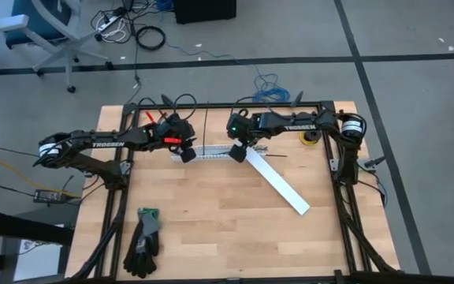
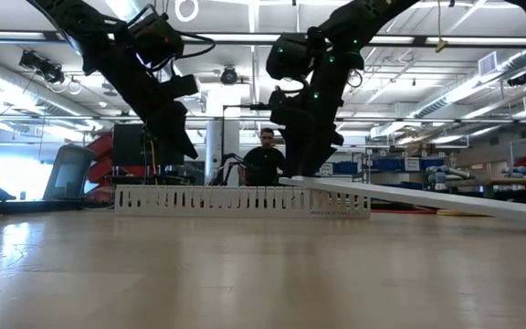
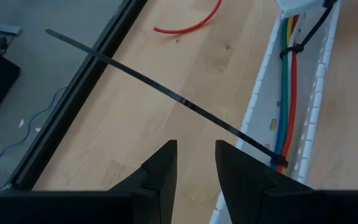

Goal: Ziptie cables
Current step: Close the white cable duct

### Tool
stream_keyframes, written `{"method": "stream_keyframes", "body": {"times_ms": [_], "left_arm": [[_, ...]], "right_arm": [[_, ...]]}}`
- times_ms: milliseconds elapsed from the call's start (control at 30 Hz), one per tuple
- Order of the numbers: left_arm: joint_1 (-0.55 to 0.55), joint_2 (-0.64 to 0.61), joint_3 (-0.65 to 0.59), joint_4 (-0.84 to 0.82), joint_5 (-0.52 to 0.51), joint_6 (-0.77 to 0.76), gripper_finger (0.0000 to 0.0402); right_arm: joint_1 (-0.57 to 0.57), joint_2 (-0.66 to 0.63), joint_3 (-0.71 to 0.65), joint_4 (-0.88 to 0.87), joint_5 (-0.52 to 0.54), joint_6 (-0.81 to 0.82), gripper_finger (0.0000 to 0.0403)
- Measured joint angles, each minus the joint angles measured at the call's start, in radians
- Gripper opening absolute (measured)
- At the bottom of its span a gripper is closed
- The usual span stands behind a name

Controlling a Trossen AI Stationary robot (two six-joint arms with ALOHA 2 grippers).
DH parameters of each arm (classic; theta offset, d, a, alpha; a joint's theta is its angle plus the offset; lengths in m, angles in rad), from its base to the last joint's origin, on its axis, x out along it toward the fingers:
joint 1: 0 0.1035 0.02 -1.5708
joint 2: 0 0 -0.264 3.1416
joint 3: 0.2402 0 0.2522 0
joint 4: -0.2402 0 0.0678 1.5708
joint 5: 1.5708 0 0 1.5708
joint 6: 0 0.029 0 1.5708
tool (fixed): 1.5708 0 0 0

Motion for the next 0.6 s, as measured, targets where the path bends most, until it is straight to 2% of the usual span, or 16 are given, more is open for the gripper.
{"method": "stream_keyframes", "body": {"times_ms": [133,367,600], "left_arm": [[0.000,0.000,0.000,-0.002,0.000,0.000,0.0120],[0.000,0.000,0.000,-0.003,0.001,-0.004,0.0120],[0.000,0.000,0.000,-0.002,0.002,-0.005,0.0120]], "right_arm": [[0.001,0.000,0.000,0.003,0.006,0.000,0.0308],[0.022,0.000,0.000,-0.049,0.108,0.026,0.0308],[0.058,0.029,0.000,-0.060,0.110,0.051,0.0308]]}}
